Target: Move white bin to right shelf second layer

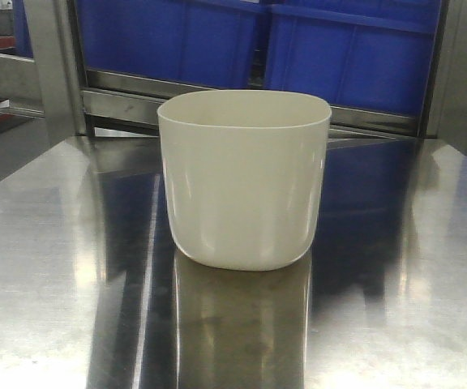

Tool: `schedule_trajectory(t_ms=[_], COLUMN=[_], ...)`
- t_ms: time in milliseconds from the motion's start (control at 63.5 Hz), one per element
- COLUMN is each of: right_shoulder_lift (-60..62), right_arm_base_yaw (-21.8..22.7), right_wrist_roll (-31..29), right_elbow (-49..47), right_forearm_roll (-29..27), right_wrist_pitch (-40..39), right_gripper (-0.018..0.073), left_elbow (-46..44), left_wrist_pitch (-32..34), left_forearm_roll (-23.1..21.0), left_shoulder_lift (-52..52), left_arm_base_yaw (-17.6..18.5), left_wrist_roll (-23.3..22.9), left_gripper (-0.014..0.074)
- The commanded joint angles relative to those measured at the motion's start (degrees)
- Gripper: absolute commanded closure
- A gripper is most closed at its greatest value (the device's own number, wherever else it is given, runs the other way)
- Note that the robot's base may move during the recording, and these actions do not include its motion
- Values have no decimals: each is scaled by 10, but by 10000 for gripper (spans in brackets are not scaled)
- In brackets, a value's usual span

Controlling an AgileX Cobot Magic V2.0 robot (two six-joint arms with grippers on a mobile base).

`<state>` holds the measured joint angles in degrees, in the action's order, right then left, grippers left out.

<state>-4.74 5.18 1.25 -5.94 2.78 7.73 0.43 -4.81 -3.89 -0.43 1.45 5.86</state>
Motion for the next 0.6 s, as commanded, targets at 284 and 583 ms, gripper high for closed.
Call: schedule_trajectory(t_ms=[284,583], right_shoulder_lift=[-176,-299], right_arm_base_yaw=[0,-74], right_wrist_roll=[-2,38], right_elbow=[-131,-208], right_forearm_roll=[46,85], right_wrist_pitch=[-43,-38], right_gripper=[503,503], left_elbow=[21,21], left_wrist_pitch=[48,48], left_forearm_roll=[-3,-3], left_shoulder_lift=[-8,-8], left_arm_base_yaw=[2,2], left_wrist_roll=[-1,-1], left_gripper=[512,512])
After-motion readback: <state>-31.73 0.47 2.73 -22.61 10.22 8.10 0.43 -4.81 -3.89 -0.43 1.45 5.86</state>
